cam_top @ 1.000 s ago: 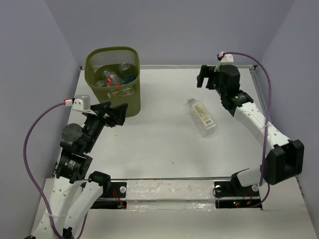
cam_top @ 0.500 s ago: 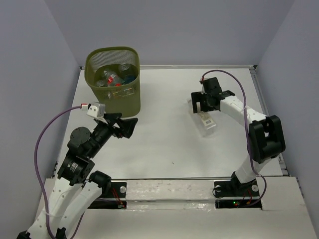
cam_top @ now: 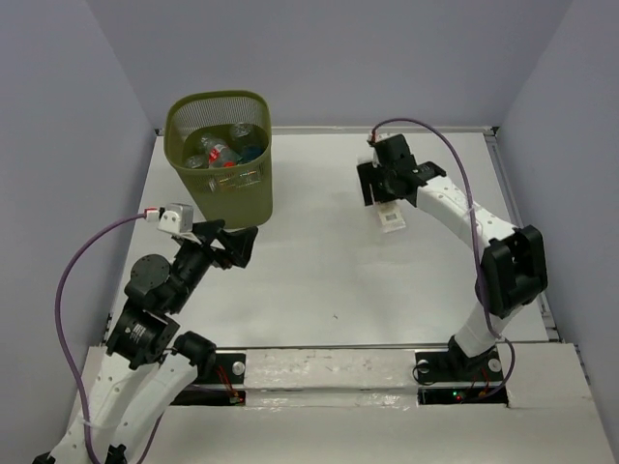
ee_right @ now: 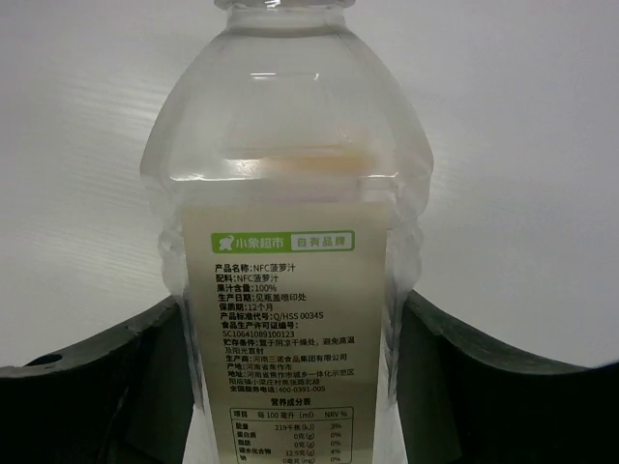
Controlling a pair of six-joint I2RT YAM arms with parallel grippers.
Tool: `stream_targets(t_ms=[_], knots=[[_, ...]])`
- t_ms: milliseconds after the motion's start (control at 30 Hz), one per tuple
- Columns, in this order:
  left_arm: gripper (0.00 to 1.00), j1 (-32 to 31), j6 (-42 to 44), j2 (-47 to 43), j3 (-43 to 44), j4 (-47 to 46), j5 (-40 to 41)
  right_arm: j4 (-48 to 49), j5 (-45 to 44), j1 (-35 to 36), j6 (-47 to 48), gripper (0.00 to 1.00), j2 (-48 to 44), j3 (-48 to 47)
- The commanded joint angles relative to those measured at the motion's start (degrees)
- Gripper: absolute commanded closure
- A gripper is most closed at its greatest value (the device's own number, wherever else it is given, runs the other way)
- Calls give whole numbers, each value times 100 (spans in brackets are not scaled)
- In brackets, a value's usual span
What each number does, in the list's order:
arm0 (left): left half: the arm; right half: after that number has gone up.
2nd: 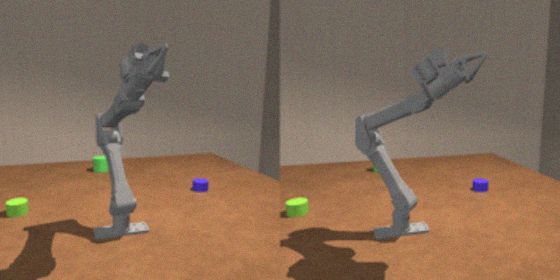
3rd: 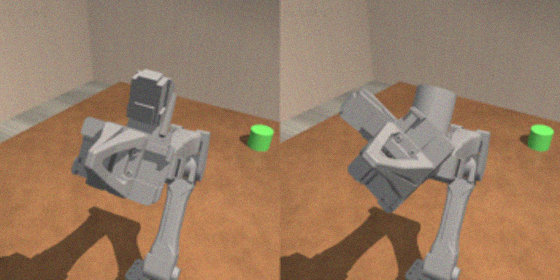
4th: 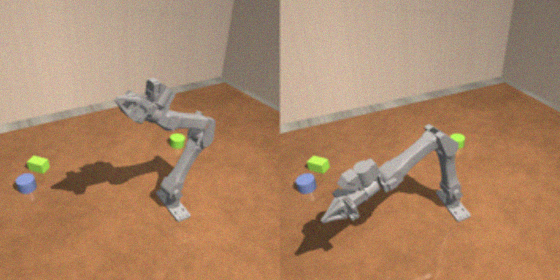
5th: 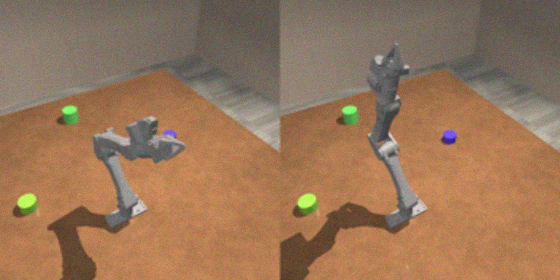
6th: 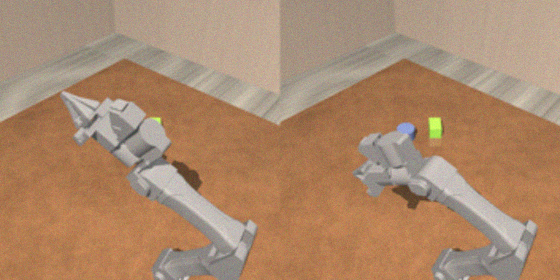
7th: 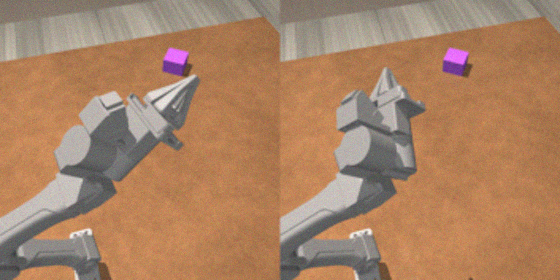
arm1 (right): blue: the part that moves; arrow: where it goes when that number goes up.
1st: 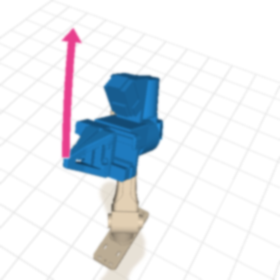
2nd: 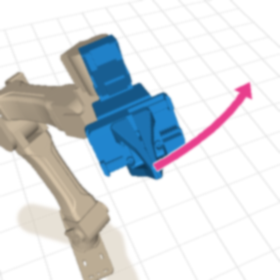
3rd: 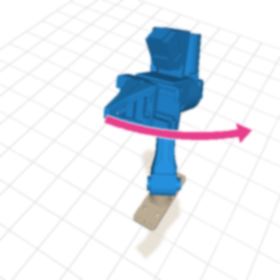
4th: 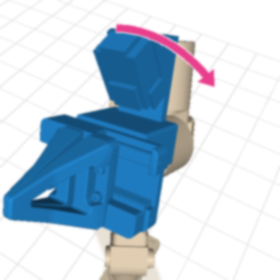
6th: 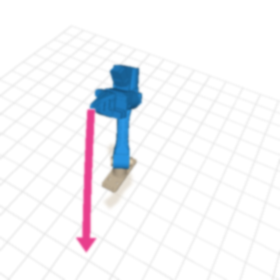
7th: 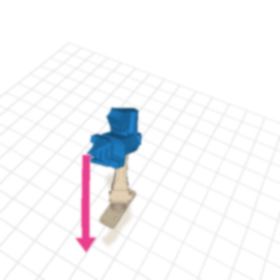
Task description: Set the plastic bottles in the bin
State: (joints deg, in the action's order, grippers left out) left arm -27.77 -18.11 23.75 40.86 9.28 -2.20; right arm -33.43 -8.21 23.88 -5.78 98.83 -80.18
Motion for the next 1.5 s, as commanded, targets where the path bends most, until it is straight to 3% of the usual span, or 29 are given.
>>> stream_targets(t_ms=[0,167,333,500,633,800,900,967,1133,1300,1367,1467], knots=[[1,78,9,-142,273,-50,762,407,-164,1082,147,57,-725,-1697],[1,219,-43,-221,344,197,1518,1187,599,1900,341,57,29,-3414],[1,325,-140,-511,317,311,2144,2542,1618,2085,78,57,1023,-4941],[1,421,-158,-459,282,294,2189,3787,2033,2086,-160,55,2121,-5964],[1,492,-149,-406,273,232,2039,4632,1858,2138,146,50,2904,-6343],[1,562,-132,-362,256,206,1942,5110,1691,2244,753,31,3617,-6510],[1,606,-131,-336,256,197,1925,5135,1621,2296,947,14,3566,-6283],[1,632,-140,-318,256,188,1907,5206,1542,2297,1061,8,3442,-6115],[1,702,-140,-248,256,162,1854,5206,1533,2402,1106,0,2960,-5764],[1,825,-132,-169,256,153,1776,5109,1533,2455,1027,0,2274,-5237],[1,905,-123,-142,256,144,1758,5197,1506,2455,895,0,1633,-4737],[1,1001,-105,-98,247,118,1714,5670,1314,2455,772,2,468,-3201]])
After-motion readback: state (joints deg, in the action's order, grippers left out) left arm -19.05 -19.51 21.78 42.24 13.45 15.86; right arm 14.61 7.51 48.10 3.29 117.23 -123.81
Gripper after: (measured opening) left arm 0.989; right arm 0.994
